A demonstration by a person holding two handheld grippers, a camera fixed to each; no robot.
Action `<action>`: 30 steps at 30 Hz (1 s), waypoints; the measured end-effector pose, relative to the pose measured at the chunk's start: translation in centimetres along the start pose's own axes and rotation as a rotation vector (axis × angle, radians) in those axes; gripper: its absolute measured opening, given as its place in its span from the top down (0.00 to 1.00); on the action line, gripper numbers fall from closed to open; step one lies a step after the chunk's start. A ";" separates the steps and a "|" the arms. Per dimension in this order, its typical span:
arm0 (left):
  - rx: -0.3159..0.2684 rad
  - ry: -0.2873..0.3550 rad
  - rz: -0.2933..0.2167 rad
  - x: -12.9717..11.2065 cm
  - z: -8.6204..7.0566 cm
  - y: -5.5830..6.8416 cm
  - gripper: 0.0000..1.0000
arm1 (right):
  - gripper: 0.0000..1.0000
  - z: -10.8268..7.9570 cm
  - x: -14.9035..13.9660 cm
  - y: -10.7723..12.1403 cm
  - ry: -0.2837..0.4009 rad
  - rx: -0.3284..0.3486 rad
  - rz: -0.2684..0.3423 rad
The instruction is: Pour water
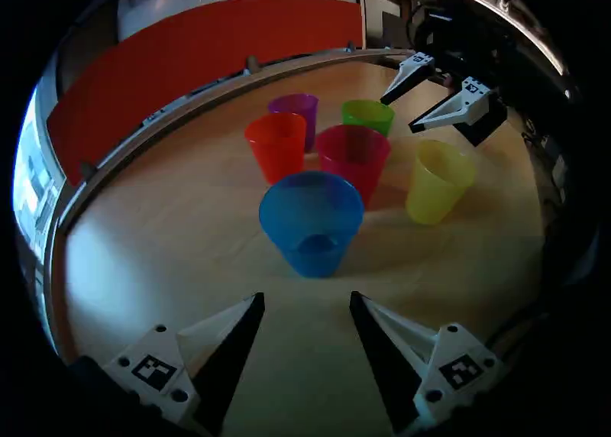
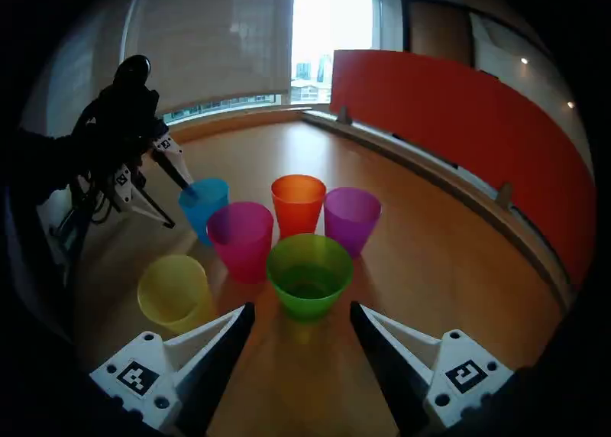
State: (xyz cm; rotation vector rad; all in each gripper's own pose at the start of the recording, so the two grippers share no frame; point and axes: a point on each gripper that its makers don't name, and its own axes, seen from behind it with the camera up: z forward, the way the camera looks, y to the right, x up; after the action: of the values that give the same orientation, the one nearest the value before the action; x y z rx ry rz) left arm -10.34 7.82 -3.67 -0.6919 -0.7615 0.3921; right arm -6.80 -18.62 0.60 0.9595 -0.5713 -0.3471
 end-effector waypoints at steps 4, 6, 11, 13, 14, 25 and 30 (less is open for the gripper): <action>0.026 0.015 -0.023 -0.3 -1.2 -0.3 0.18 | 0.03 -1.6 0.0 -0.1 0.020 -0.031 0.012; 0.040 0.027 -0.035 -0.3 -1.9 -0.5 0.18 | 0.04 -2.5 0.0 -0.1 0.035 -0.050 0.024; 0.077 0.054 -0.055 -0.5 -3.4 -0.8 0.18 | 0.03 -4.6 0.0 -0.3 0.077 -0.091 0.063; 0.095 0.073 -0.062 -0.5 -4.1 -1.0 0.18 | 0.03 -5.4 -0.1 -0.4 0.090 -0.106 0.079; 0.104 0.083 -0.065 -0.4 -4.4 -1.1 0.18 | 0.03 -5.8 -0.1 -0.4 0.095 -0.113 0.087; 0.214 0.203 -0.122 1.0 -7.9 -2.7 0.18 | 0.04 -9.7 0.6 -0.6 0.156 -0.185 0.114; 0.258 0.243 -0.119 1.7 -8.9 -3.0 0.18 | 0.04 -10.8 1.0 -0.6 0.196 -0.225 0.134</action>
State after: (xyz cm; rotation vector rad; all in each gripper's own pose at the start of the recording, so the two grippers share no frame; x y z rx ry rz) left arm -2.44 2.85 -5.43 -0.4389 -0.5070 0.2850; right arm 0.42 -12.25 -4.38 0.7248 -0.4053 -0.1899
